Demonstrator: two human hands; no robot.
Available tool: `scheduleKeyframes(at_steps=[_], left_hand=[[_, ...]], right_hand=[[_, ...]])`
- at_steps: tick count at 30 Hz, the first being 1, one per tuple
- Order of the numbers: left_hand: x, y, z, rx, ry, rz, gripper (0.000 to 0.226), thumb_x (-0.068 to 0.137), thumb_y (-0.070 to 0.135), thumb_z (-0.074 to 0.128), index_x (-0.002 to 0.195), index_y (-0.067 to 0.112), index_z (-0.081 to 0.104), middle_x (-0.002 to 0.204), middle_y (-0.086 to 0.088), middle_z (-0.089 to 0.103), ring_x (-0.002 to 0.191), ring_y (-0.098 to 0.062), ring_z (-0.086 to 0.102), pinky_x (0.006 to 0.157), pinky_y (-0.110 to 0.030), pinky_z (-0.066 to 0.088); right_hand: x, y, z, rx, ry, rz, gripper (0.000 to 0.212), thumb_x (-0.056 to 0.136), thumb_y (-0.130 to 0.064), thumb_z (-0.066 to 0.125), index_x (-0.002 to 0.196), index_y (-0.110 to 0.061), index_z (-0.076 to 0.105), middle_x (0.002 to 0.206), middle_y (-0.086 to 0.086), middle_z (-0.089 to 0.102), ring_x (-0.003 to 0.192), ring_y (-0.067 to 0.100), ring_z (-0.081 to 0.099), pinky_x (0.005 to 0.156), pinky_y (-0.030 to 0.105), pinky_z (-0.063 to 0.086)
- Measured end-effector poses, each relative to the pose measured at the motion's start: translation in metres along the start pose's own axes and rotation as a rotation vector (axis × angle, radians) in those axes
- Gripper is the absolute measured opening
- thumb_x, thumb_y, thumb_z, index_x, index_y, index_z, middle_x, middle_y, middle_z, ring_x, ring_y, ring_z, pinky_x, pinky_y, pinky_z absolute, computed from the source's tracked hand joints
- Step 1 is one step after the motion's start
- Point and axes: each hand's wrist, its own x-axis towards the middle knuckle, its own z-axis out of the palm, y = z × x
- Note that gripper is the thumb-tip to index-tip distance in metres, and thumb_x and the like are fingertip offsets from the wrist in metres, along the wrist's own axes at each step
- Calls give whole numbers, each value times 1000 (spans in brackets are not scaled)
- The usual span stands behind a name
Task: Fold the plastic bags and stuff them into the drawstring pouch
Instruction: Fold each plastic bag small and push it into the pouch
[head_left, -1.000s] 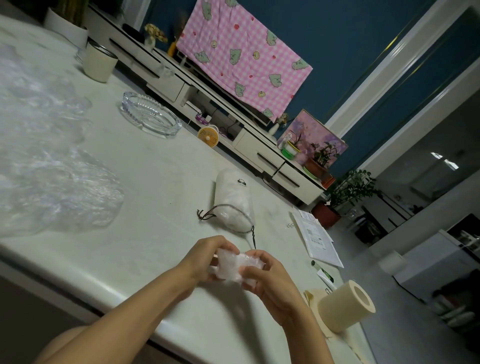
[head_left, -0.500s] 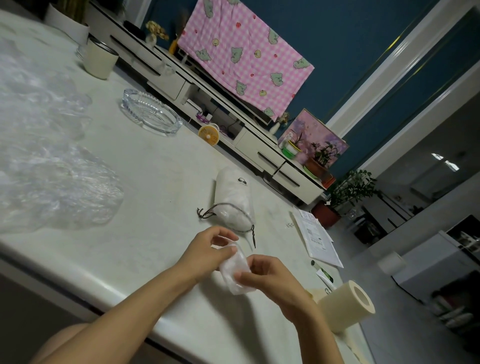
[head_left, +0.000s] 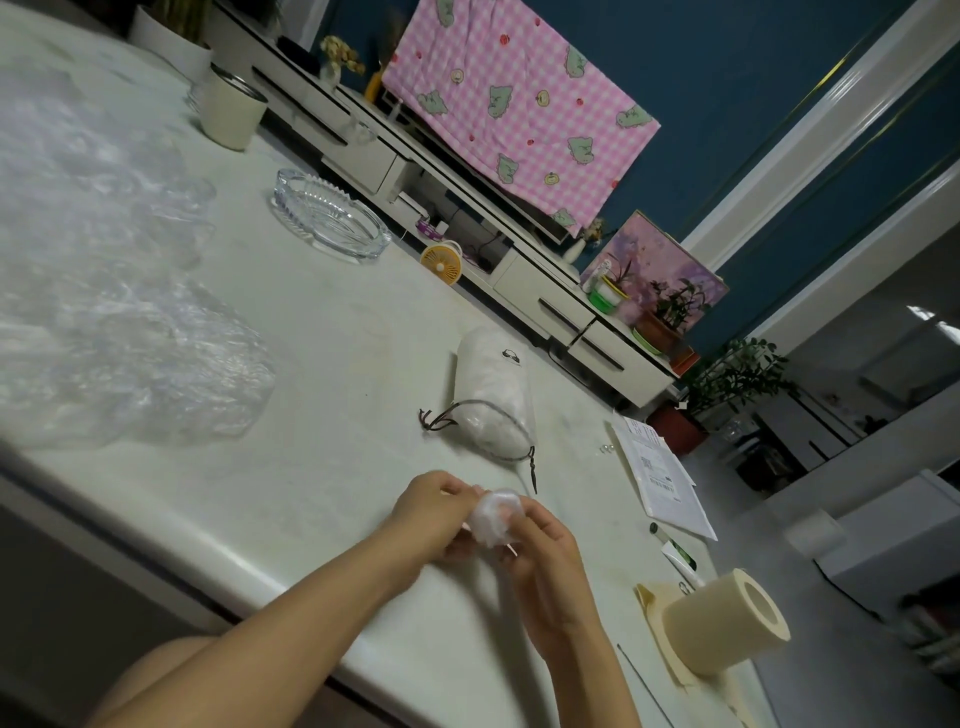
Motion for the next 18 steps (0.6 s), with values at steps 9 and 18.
scheduleKeyframes(at_steps=[9,18], left_hand=[[16,-2,8,138,-10,136,14,83,6,62,85,18,56,74,-1,63,54,-11,59,69,-30,52],[33,-6,5,335,136,302,14,85,8,57,94,20,56,92,3,61,77,-15,58,76,-25,46]], right_hand=[[15,2,-1,49,120,-33,15,82,-6,66,93,3,62,90,20,67,76,22,65,66,26,54],[38,8,-5,21,246,-40,32,82,11,61,109,-3,51,78,8,69,64,15,63,61,21,52]])
